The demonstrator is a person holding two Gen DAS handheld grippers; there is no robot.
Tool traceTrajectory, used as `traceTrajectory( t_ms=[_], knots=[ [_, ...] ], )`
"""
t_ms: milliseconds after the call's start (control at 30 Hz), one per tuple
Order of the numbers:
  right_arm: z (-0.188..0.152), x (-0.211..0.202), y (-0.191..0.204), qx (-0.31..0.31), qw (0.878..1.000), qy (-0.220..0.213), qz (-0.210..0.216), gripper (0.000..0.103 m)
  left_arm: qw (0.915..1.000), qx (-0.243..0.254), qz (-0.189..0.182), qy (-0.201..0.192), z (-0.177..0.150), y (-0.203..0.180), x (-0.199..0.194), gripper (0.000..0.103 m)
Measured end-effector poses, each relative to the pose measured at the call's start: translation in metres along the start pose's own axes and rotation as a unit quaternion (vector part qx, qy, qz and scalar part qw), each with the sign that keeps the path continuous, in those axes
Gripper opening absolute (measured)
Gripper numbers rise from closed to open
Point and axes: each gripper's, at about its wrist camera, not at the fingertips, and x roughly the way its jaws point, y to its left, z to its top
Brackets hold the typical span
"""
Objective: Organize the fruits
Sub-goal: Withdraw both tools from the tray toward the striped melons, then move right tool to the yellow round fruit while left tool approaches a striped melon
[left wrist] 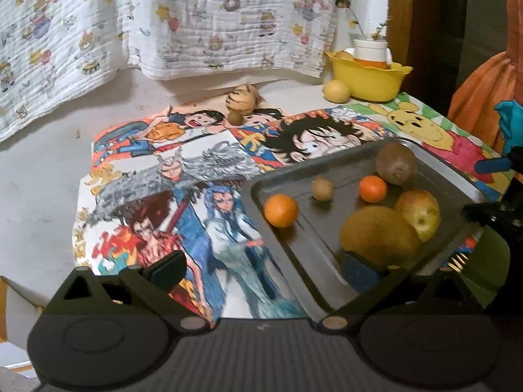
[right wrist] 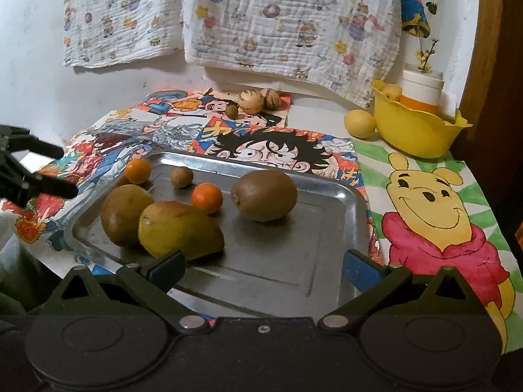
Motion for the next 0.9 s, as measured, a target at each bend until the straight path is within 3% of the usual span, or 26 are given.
traceTrajectory(
  t_ms=[367, 500, 900],
  knots=[
    [0.027, 0.016, -0.034, 0.011, 0.999, -0.026, 0.023, 0.102, 0.9996, -0.025, 0.015, 0.004, 0.038, 0.027, 0.038, 0.102],
    [0.048, 0.029, -0.042, -0.002, 0.999, -0.042, 0.018, 0.102, 0.9988, -0.037, 0.026, -0.021, 0.057, 0.033, 0.056, 0.102],
    [0.120, 0.080, -0.059, -0.027, 0.998, -0.057, -0.013, 0.102, 0.9985, -0.032, 0.001, -0.045, 0.119, 0.043, 0.115, 0.102]
  ],
)
